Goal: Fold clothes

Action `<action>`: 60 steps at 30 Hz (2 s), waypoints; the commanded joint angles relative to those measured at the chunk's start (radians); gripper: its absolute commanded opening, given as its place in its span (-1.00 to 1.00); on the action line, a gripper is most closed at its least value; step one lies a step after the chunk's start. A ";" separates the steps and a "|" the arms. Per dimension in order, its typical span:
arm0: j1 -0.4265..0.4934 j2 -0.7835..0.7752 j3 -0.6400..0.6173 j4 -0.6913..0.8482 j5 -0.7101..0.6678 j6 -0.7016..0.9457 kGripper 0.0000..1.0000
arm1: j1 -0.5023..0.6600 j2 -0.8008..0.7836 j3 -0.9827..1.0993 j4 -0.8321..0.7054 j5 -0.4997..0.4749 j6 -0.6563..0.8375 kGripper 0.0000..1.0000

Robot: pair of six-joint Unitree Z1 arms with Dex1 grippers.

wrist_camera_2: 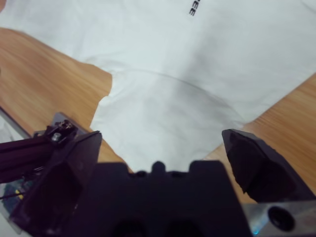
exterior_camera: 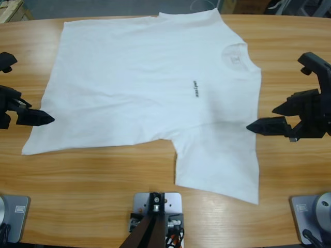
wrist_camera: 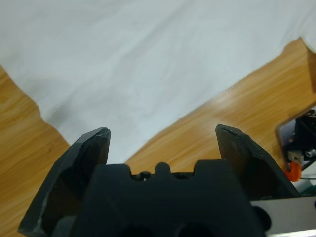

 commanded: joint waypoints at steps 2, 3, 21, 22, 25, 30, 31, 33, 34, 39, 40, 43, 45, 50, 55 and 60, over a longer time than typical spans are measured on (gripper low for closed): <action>-0.015 0.031 0.044 -0.026 -0.029 0.040 0.66 | -0.028 -0.019 0.028 -0.005 0.005 -0.045 1.00; -0.015 0.032 0.046 -0.027 -0.034 0.043 0.66 | -0.028 -0.023 0.021 -0.003 0.006 -0.057 1.00; -0.015 0.040 0.055 -0.040 -0.060 0.065 0.65 | -0.029 -0.012 0.009 0.000 -0.015 -0.101 1.00; -0.015 0.044 0.055 -0.041 -0.061 0.065 0.65 | -0.029 -0.026 0.019 -0.011 -0.016 -0.101 1.00; -0.015 0.057 0.055 -0.043 -0.062 0.066 0.65 | -0.029 -0.043 0.035 -0.030 -0.019 -0.101 1.00; -0.015 0.085 0.053 -0.046 -0.067 0.068 0.65 | -0.029 -0.054 0.045 -0.043 -0.023 -0.103 1.00; -0.015 0.089 0.053 -0.047 -0.067 0.068 0.65 | -0.029 -0.054 0.046 -0.044 -0.023 -0.103 1.00; -0.015 0.089 0.052 -0.046 -0.067 0.068 0.65 | -0.029 -0.052 0.047 -0.047 -0.023 -0.103 0.99; -0.015 0.086 0.053 -0.046 -0.069 0.070 0.64 | -0.029 -0.053 0.049 -0.048 -0.023 -0.104 0.98; -0.015 0.081 0.054 -0.046 -0.080 0.075 0.64 | -0.029 -0.060 0.056 -0.056 -0.025 -0.104 0.97; -0.015 0.078 0.055 -0.046 -0.082 0.076 0.64 | -0.029 -0.065 0.059 -0.058 -0.026 -0.104 0.97; -0.015 0.078 0.055 -0.046 -0.086 0.079 0.64 | -0.029 -0.077 0.065 -0.063 -0.027 -0.104 0.97; -0.015 0.083 0.055 -0.046 -0.089 0.081 0.64 | -0.030 -0.083 0.069 -0.067 -0.027 -0.103 0.96; -0.015 0.093 0.053 -0.047 -0.093 0.083 0.64 | -0.029 -0.079 0.071 -0.071 -0.027 -0.103 0.96; -0.015 0.087 0.053 -0.046 -0.096 0.085 0.64 | -0.029 -0.082 0.073 -0.071 -0.027 -0.103 0.96; -0.015 0.080 0.054 -0.046 -0.096 0.084 0.64 | -0.029 -0.079 0.073 -0.073 -0.026 -0.103 0.96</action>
